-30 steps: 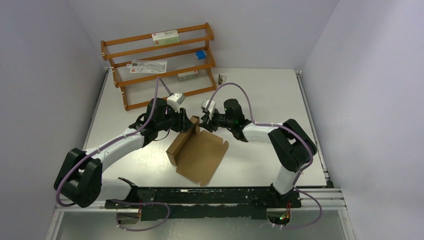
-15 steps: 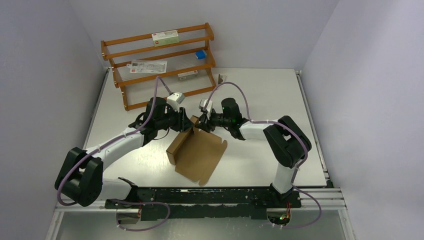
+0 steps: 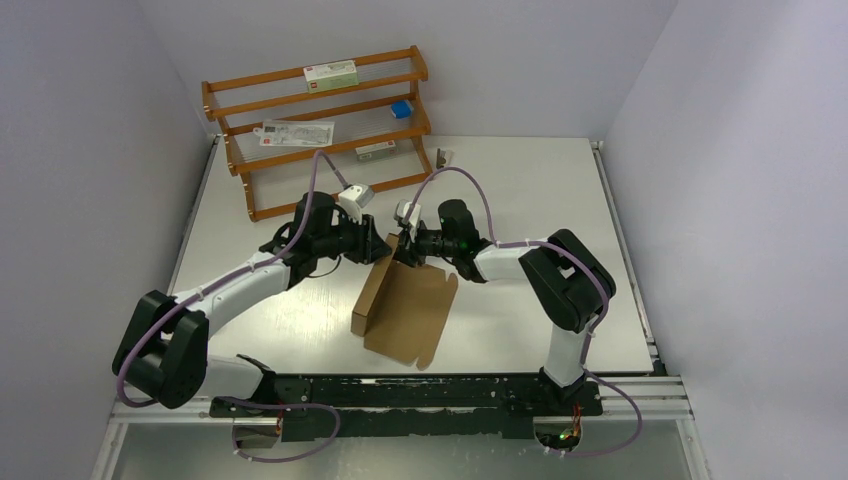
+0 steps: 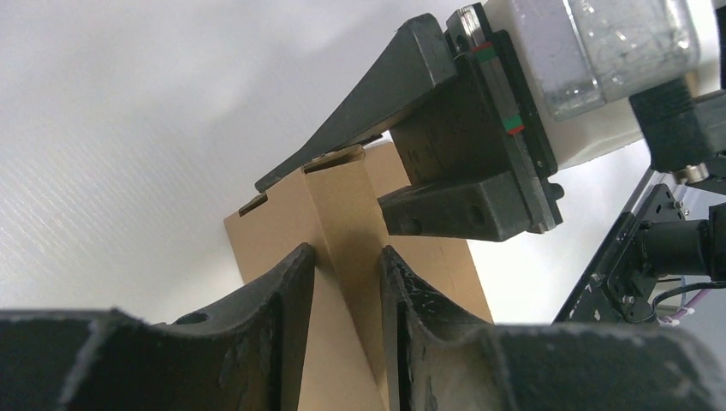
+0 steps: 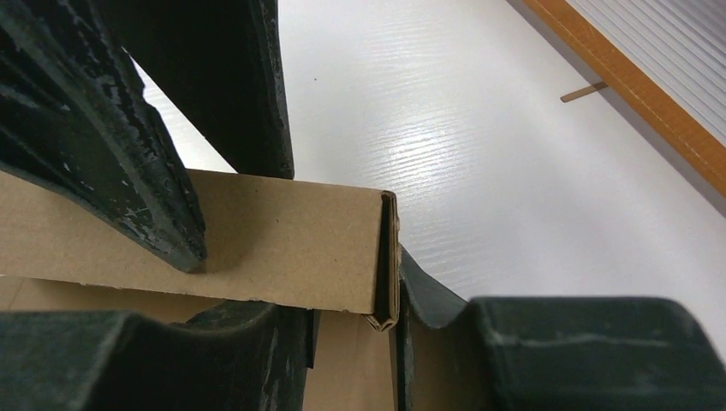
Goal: Fold the paper box
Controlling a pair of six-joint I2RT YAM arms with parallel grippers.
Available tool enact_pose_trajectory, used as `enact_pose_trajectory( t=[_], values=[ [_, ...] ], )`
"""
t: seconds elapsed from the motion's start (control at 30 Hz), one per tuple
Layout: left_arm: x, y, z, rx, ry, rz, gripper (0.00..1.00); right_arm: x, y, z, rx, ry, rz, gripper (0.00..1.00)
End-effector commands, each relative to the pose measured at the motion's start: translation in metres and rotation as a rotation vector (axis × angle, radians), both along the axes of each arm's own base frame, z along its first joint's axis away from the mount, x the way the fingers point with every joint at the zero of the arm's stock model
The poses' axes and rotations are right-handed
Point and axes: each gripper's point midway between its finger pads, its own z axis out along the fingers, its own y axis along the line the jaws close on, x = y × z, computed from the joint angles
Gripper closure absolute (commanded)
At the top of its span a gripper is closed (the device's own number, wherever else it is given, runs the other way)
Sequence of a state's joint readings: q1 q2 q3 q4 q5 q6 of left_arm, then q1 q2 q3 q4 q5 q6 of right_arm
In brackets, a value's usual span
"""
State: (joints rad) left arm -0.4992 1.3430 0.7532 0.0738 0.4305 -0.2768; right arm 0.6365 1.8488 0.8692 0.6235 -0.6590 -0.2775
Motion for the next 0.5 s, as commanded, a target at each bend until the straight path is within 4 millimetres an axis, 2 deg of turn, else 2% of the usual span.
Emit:
enact_pose_trajectory(
  t=[0.0, 0.2, 0.47],
  values=[
    [-0.005, -0.001, -0.007, 0.017, 0.055, -0.013, 0.63, 0.006, 0.003, 0.010, 0.017, -0.057, -0.009, 0.72],
    [0.002, 0.005, -0.008, 0.011, 0.081, 0.015, 0.63, 0.004, 0.001, 0.008, 0.017, -0.032, -0.024, 0.77],
    [0.009, 0.004, -0.012, -0.010, 0.132, 0.017, 0.63, -0.012, -0.003, 0.002, -0.001, 0.014, 0.020, 0.67]
  ],
)
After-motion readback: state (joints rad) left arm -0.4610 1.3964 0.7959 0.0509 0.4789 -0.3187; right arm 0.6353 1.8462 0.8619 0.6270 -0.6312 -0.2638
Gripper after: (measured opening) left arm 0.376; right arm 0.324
